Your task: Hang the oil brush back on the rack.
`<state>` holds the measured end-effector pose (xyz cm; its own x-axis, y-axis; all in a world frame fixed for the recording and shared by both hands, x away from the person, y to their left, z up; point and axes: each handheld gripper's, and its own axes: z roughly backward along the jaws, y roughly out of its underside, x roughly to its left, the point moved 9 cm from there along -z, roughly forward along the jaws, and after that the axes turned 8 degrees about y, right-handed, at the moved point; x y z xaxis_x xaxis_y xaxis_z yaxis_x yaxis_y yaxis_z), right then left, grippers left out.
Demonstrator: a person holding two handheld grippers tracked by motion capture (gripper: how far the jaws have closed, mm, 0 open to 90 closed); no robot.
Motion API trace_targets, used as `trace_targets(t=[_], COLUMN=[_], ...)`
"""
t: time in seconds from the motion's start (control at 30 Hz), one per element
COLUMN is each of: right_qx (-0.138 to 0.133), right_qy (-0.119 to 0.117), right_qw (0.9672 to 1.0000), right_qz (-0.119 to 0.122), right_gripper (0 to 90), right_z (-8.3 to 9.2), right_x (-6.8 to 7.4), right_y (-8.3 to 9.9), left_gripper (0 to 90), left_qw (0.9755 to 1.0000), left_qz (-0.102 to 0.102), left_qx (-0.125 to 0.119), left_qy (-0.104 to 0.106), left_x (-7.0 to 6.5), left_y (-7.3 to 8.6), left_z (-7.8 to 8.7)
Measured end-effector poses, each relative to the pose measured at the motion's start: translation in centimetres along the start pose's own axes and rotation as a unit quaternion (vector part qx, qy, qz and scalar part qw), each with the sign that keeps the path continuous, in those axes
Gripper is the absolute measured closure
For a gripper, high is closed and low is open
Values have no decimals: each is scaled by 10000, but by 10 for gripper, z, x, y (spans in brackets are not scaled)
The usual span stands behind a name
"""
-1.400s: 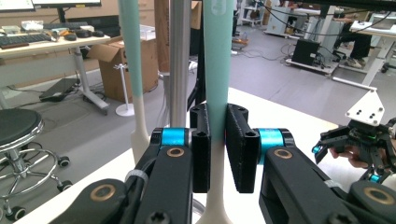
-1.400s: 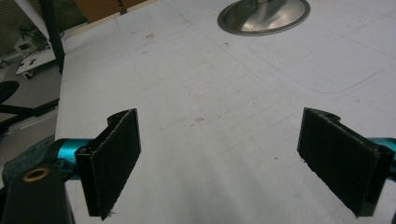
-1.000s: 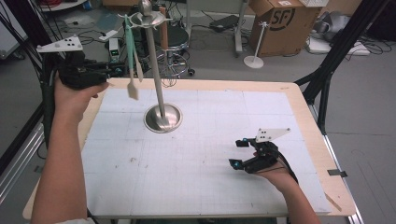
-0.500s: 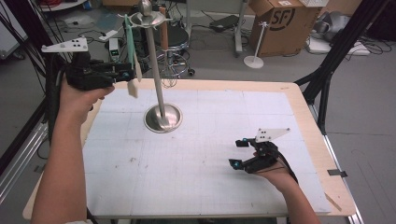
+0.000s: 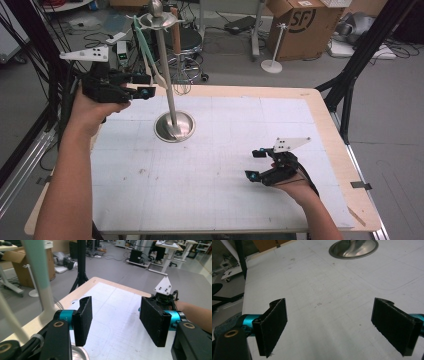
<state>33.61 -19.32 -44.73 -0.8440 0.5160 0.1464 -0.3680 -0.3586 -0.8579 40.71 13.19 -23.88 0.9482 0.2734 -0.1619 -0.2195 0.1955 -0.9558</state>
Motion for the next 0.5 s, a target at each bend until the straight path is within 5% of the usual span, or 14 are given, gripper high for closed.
trace_targets(t=[0.5], right_qx=[-22], right_qy=[19], right_qw=[10000], right_qz=[16], right_gripper=[127], right_z=[1], right_x=[-1], right_y=[0], left_gripper=[284], left_qw=[9999], left_qz=[-110], left_qx=[121], left_qy=[37], left_x=[-13], left_y=[18], left_z=[-27])
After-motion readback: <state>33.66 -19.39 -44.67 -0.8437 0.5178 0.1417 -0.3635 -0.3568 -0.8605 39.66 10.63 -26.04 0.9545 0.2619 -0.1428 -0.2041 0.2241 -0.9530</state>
